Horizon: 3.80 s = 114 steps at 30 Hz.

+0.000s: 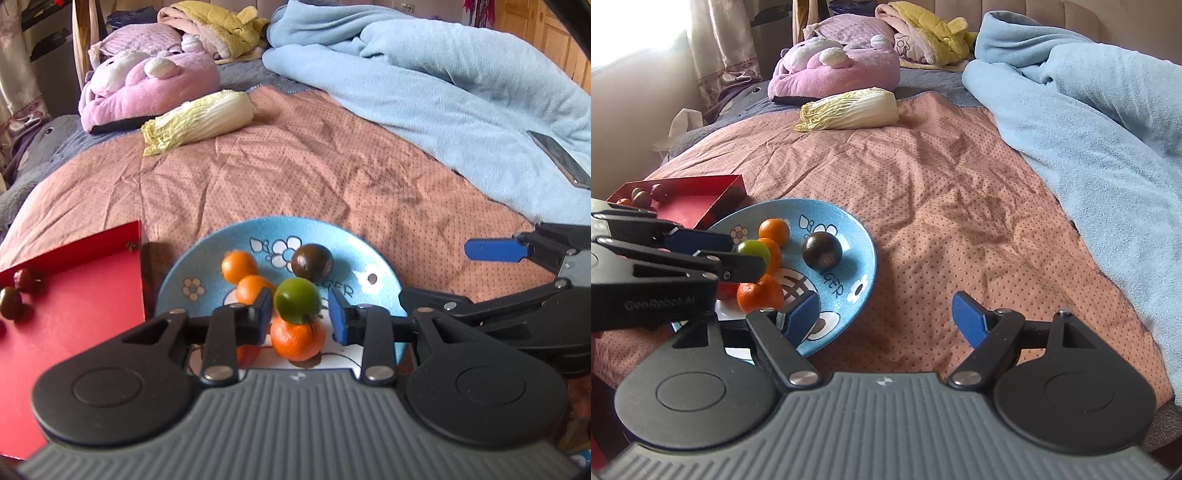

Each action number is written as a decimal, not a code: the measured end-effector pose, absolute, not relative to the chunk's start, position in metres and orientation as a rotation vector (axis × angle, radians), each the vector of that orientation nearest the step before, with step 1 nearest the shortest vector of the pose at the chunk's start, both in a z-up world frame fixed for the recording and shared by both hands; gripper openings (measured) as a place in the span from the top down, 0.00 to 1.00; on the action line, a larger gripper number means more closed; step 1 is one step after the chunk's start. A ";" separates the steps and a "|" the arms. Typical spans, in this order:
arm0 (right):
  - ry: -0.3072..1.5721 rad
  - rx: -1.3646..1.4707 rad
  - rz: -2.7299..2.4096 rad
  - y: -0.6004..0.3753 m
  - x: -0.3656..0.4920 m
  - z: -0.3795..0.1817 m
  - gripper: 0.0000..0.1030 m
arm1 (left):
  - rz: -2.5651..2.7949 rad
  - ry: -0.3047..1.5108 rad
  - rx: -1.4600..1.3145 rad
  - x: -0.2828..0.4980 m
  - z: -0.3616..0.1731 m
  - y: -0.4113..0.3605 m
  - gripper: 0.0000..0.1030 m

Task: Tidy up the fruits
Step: 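Lower the left tool over the blue plate and open it to release the green tomato, then move both open tools back over the red tray, then grasp a dark brown tomato with the right tool while the left tool grasps the tangerine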

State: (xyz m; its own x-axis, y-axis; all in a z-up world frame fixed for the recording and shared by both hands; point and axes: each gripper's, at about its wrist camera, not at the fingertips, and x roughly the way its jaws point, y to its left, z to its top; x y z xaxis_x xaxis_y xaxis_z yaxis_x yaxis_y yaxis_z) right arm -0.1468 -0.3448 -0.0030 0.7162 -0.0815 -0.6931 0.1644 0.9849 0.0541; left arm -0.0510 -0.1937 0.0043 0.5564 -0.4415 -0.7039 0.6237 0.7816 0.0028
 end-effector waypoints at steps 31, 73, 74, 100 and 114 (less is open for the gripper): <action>0.715 0.115 -0.044 -0.296 -0.104 0.027 0.15 | -0.477 0.704 0.169 -0.022 0.035 -0.096 0.52; 0.711 -0.022 0.288 -0.122 0.023 0.040 0.15 | -0.051 0.705 0.015 0.071 0.020 0.072 0.52; 0.710 -0.027 0.296 -0.117 0.029 0.040 0.15 | -0.047 0.710 0.006 0.070 0.019 0.073 0.52; 0.811 -0.027 0.474 -0.036 0.109 -0.020 0.31 | 0.086 0.749 -0.126 0.080 0.014 0.097 0.52; 0.820 -0.069 0.449 0.010 0.134 -0.036 0.50 | 0.078 0.771 -0.182 0.088 0.010 0.105 0.52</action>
State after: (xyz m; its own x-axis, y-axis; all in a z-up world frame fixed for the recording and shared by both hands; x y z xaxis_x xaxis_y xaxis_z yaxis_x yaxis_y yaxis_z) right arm 0.1336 0.0105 -0.0356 0.5944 0.3596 -0.7193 -0.4119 0.9044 0.1117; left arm 0.0878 0.1048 0.0104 0.7153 0.0035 -0.6988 -0.1363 0.9815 -0.1345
